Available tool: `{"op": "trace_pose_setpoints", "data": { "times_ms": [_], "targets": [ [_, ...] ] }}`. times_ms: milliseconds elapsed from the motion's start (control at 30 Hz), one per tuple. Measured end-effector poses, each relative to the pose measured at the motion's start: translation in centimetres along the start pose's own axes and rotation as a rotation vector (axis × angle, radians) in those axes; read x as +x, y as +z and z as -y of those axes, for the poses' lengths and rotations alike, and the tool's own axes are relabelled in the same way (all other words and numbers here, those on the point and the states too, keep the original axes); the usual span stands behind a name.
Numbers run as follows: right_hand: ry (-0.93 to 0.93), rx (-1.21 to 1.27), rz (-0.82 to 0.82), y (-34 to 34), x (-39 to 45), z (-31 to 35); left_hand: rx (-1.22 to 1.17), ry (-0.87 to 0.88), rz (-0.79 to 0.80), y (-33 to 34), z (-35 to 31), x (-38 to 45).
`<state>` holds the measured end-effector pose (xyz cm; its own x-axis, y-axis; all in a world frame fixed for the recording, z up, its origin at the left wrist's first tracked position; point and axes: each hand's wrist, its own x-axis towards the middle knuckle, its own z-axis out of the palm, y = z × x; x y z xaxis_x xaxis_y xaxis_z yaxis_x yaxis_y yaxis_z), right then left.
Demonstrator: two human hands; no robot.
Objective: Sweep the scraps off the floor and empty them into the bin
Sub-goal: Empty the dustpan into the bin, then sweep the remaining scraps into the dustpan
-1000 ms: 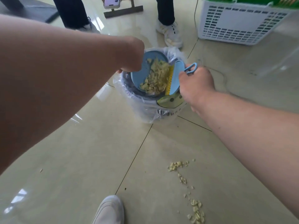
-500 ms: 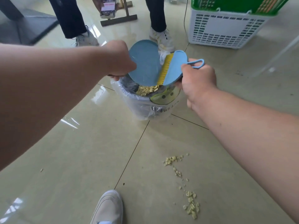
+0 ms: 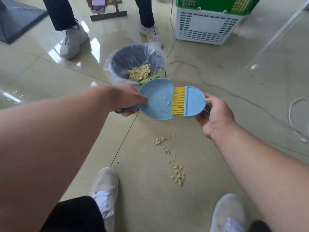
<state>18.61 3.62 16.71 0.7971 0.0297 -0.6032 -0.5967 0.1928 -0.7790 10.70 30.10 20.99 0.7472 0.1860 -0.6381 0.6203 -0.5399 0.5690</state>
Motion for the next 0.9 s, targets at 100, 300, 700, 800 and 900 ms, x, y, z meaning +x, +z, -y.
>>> {"op": "trace_pose_setpoints", "data": {
  "times_ms": [100, 300, 700, 800, 900],
  "targets": [
    [0.081, 0.044, -0.028, -3.1, -0.6, -3.4, -0.037, -0.067, 0.076, 4.5, 1.9, -0.6],
    [0.261, 0.178, -0.124, -8.2, 0.7, -9.9, -0.164, -0.229, 0.175, 11.9, 7.2, 0.8],
    [0.332, -0.146, -0.131, -8.5, 6.3, -15.6, 0.136, -0.459, 0.17, 11.6, 14.7, 5.9],
    [0.225, -0.22, -0.147, -6.6, 7.6, -16.1, 0.242, -0.502, 0.215, 10.9, 15.6, 6.8],
    [-0.049, -0.516, -0.121, -4.3, 8.9, -14.9, 0.301, -0.563, 0.279, 10.4, 16.7, 7.7]
  ]
}}
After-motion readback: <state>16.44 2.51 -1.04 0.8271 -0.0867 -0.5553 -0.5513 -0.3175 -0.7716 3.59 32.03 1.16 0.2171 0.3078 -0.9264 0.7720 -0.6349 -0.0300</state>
